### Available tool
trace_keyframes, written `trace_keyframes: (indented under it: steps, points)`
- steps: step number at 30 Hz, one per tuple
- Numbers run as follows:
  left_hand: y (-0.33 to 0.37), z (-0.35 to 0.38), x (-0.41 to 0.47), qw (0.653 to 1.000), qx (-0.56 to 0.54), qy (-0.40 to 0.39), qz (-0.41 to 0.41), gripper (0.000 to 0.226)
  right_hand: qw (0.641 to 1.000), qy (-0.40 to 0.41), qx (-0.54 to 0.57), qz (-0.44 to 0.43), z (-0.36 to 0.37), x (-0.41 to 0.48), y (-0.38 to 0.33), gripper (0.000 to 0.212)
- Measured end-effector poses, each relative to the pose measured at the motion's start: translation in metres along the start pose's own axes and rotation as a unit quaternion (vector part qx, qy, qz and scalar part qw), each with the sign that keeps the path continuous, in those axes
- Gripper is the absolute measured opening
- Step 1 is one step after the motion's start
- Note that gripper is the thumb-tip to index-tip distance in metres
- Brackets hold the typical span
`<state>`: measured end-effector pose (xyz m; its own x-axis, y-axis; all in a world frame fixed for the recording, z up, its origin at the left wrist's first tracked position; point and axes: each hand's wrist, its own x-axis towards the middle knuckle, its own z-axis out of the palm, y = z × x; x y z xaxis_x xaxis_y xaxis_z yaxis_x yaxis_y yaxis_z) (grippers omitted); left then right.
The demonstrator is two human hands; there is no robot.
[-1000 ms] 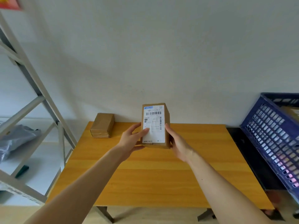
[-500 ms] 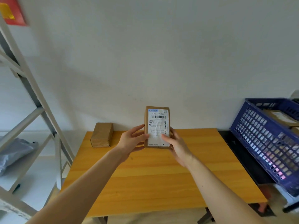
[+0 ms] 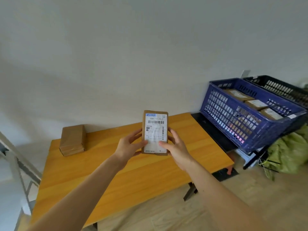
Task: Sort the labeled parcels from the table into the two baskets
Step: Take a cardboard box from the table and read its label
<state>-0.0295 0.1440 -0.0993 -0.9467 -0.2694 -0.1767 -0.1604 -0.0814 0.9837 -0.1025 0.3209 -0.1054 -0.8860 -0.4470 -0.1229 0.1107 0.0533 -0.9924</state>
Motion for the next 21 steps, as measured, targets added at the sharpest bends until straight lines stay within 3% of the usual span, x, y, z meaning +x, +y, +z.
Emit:
trace_keyframes:
  steps: [11, 21]
  points:
    - [0.005, 0.122, 0.007, 0.994, 0.034, -0.105, 0.000, 0.062, 0.994, 0.109, 0.011, 0.012, -0.116, -0.049, 0.006, 0.066]
    - [0.017, 0.310, 0.005, 0.989, 0.060, -0.138, 0.008, 0.058, 0.988, 0.149, 0.035, -0.008, -0.298, -0.086, 0.010, 0.063]
